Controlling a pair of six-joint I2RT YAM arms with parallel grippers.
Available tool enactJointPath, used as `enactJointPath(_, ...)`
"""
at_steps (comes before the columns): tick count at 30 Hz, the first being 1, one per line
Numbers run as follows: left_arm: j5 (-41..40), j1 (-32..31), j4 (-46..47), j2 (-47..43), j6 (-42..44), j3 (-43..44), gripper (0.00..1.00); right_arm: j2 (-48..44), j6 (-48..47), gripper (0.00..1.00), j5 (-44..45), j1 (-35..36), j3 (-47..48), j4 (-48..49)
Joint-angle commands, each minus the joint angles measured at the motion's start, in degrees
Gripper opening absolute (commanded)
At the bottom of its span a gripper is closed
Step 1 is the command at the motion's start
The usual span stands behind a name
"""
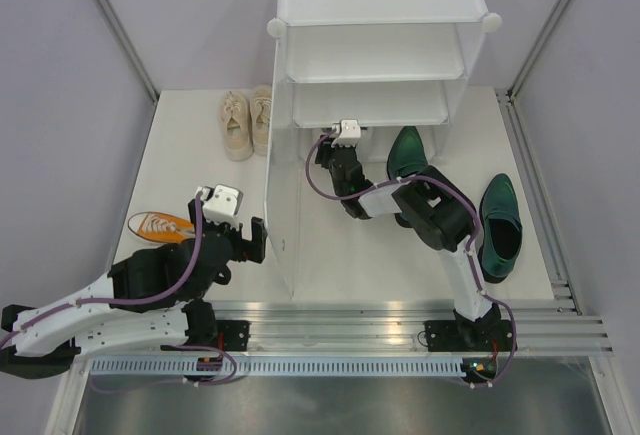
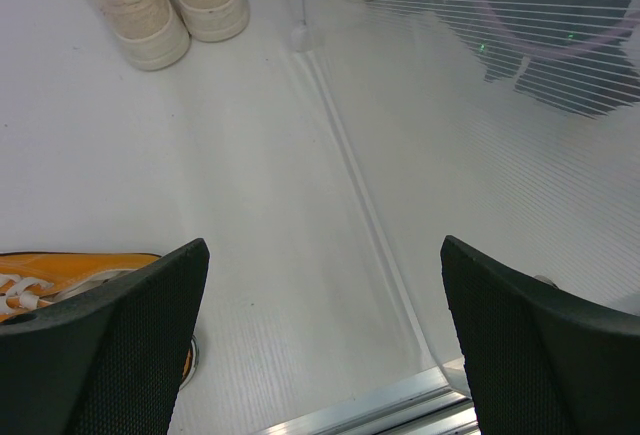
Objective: Place and organize the shoes in the shoe cabinet
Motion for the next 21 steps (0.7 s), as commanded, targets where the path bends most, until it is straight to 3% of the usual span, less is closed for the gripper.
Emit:
enactJointPath(1, 0.54, 0.25, 1.87, 0.11, 2.03, -0.06, 1.00, -2.97, -0.71, 0.01, -5.63, 0.80, -1.16, 6.49)
enactJointPath(21, 1.07, 0.16, 2.04, 0.55, 2.21, 0.11, 1.00, -5.08, -1.77, 0.01, -14.59, 0.80, -1.51, 11.59)
